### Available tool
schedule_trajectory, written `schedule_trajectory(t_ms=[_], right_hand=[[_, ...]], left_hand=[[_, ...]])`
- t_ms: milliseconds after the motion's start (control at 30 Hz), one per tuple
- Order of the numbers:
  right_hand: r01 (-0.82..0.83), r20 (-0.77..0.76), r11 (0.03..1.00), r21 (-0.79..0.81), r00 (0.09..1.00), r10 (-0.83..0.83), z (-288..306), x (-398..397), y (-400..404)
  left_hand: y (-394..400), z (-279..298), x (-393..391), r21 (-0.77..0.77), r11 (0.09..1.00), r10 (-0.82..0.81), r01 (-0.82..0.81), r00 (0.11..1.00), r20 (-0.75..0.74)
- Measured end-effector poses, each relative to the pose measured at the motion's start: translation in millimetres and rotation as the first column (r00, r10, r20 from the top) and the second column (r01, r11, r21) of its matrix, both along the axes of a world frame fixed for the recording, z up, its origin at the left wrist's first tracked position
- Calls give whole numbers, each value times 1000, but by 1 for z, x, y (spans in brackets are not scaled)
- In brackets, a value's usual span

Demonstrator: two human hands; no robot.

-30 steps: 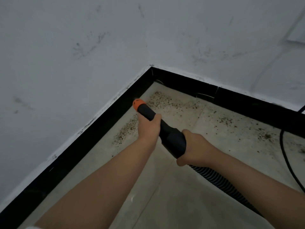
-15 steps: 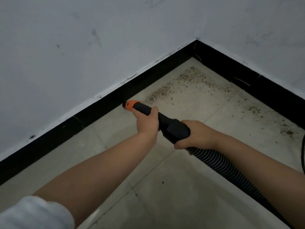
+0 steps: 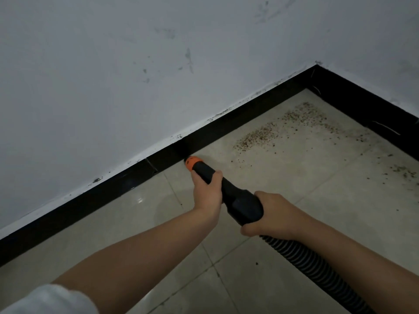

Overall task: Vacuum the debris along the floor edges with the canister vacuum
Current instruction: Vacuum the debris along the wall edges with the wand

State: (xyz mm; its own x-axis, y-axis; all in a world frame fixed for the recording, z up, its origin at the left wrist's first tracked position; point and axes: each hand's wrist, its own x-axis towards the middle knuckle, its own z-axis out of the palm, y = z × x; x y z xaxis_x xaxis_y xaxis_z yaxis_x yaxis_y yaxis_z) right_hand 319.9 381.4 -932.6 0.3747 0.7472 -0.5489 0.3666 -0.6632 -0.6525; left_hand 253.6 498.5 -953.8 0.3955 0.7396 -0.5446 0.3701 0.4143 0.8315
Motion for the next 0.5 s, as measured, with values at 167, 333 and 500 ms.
schedule_trajectory(t_ms=[167,333,500], right_hand=[[158,51,987,-15,986,-157,2,23,-10],[277,40,961,20,960,-278,3,40,-18],[236,-16,971,40,972,-236,2,23,-20]], left_hand=[[1,2,42,-77,983,-161,167,984,71],[-7,6,73,-100,964,-237,244,968,81],[-13,4,48,17,986,-165,164,984,69]])
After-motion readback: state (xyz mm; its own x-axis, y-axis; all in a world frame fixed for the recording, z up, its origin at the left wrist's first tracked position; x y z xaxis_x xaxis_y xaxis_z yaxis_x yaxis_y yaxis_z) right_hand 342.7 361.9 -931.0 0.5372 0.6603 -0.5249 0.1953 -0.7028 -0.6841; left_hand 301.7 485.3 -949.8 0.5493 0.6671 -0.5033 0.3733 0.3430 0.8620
